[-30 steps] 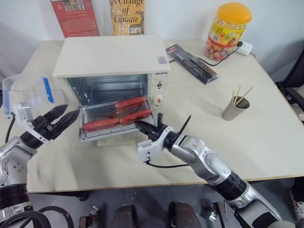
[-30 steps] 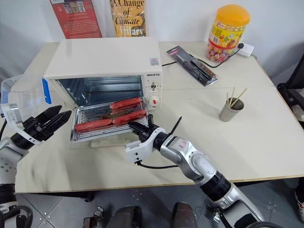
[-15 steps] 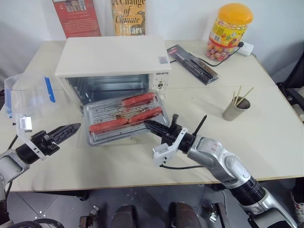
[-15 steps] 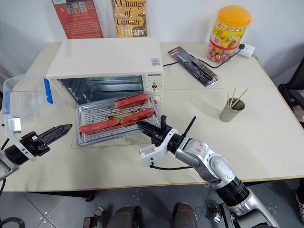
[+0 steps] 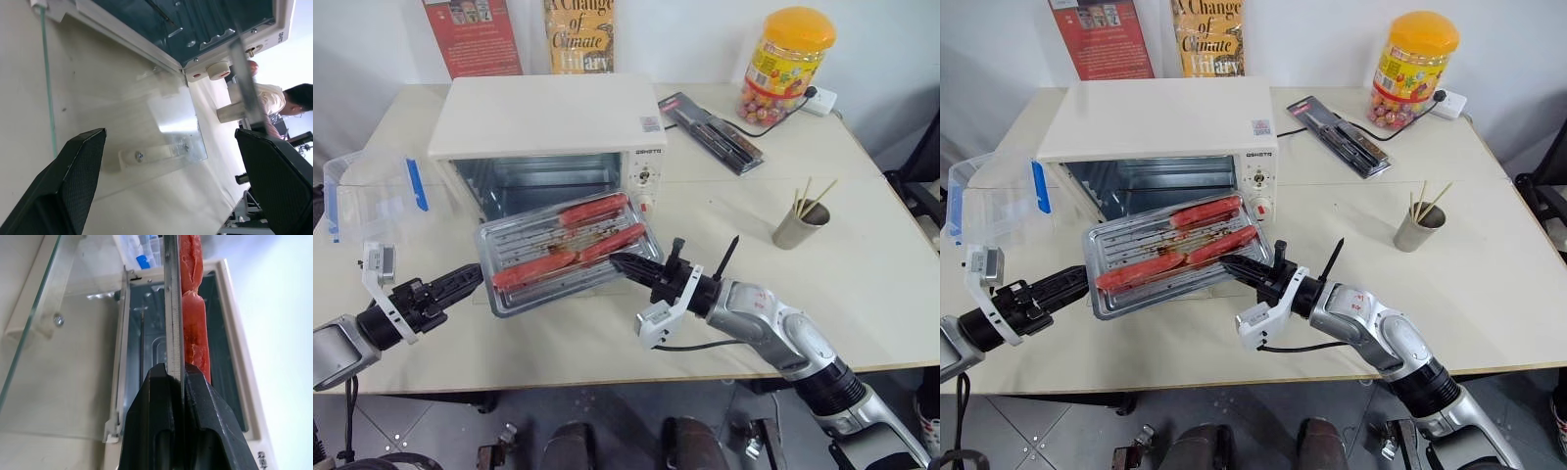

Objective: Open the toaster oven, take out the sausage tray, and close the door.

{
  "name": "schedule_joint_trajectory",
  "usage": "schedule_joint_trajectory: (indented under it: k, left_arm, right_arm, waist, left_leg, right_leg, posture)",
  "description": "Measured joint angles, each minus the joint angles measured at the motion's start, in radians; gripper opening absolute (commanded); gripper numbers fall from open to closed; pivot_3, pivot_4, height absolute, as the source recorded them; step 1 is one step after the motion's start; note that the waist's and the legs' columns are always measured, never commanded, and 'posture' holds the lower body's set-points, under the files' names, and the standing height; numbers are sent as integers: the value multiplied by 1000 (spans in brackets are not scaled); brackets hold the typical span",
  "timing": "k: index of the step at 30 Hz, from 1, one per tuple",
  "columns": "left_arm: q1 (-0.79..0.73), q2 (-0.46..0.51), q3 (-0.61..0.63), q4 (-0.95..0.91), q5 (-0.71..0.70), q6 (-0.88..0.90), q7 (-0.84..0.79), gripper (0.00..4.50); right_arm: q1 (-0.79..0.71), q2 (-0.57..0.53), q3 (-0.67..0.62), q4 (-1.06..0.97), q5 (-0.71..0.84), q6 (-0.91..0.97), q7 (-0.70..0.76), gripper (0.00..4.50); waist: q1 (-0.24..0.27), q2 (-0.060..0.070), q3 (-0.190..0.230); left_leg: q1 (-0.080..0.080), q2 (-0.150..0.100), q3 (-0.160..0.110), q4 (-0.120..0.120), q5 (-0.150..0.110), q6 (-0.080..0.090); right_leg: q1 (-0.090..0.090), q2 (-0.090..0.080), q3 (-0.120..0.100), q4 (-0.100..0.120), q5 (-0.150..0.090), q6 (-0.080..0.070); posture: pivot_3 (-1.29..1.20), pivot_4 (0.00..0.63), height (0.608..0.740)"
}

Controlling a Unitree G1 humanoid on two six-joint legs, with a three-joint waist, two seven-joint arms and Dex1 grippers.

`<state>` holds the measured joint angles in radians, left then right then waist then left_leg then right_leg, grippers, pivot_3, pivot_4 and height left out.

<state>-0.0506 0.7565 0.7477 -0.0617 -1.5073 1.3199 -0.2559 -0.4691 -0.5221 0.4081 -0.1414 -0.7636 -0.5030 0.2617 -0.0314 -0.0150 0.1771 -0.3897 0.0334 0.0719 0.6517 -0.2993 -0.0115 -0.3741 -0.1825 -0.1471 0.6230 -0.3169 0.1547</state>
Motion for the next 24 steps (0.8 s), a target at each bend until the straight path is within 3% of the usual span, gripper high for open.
schedule_joint_trajectory:
  k: [11,16,24]
  left_arm:
    - [104,39,27,-1,-257,-85,115,4500]
    - [98,40,-54,-10,-340,-142,160,4500]
    - [42,40,-194,-2,-341,-170,159,4500]
  right_arm:
    - [-2,-1,0,11,2,-35,1,21]
    - [-4,-3,-1,28,8,-48,7,21]
    - [-20,-4,-2,31,26,-71,14,21]
  waist:
    - [5,0,0]
    - [3,0,0]
    - [3,0,0]
  left_leg:
    - [0,-1,0,1,0,0]
    - [0,-1,2,1,0,0]
    - [0,-1,4,2,0,0]
  right_leg:
    - [0,2,11,-1,0,0]
    - [0,3,13,-2,0,0]
    - [0,3,15,-3,0,0]
  posture:
    - [0,150,740]
    - [0,150,740]
    - [0,150,740]
